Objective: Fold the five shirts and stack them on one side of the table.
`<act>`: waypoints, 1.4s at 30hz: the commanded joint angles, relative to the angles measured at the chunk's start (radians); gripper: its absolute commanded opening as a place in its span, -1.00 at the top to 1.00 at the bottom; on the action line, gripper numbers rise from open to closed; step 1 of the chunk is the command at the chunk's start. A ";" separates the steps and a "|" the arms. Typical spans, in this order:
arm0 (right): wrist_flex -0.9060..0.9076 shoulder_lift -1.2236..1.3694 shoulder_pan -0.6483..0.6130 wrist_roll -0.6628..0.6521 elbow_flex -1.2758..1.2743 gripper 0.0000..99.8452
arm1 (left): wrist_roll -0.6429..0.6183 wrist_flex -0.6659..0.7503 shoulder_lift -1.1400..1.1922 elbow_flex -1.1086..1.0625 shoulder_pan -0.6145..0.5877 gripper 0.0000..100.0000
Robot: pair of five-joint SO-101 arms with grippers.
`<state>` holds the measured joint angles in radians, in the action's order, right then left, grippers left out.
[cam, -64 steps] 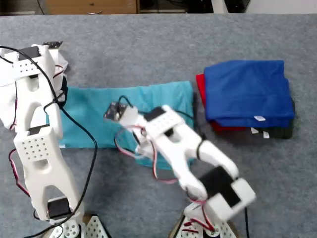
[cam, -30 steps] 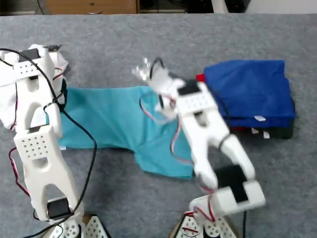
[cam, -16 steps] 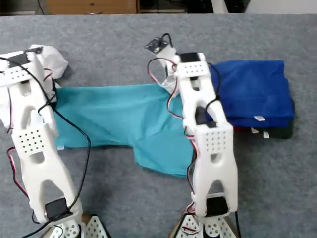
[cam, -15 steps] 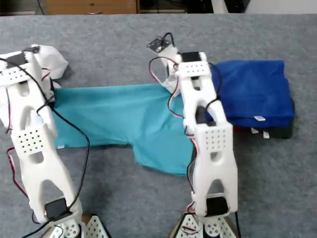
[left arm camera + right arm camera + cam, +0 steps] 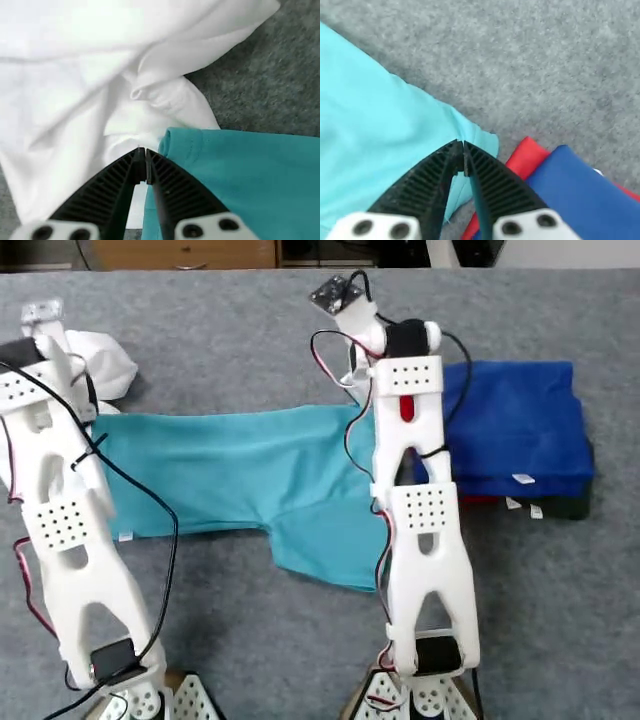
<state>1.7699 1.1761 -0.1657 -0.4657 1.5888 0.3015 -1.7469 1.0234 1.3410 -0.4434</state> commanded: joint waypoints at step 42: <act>-0.704 -1.831 -0.475 -0.301 -2.718 0.60 | 0.101 0.531 -1.676 -2.326 -0.100 0.96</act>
<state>1.1730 -0.6299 -0.6276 -0.8094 -1.0963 0.3966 -1.2589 -0.5999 -0.9344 -0.5217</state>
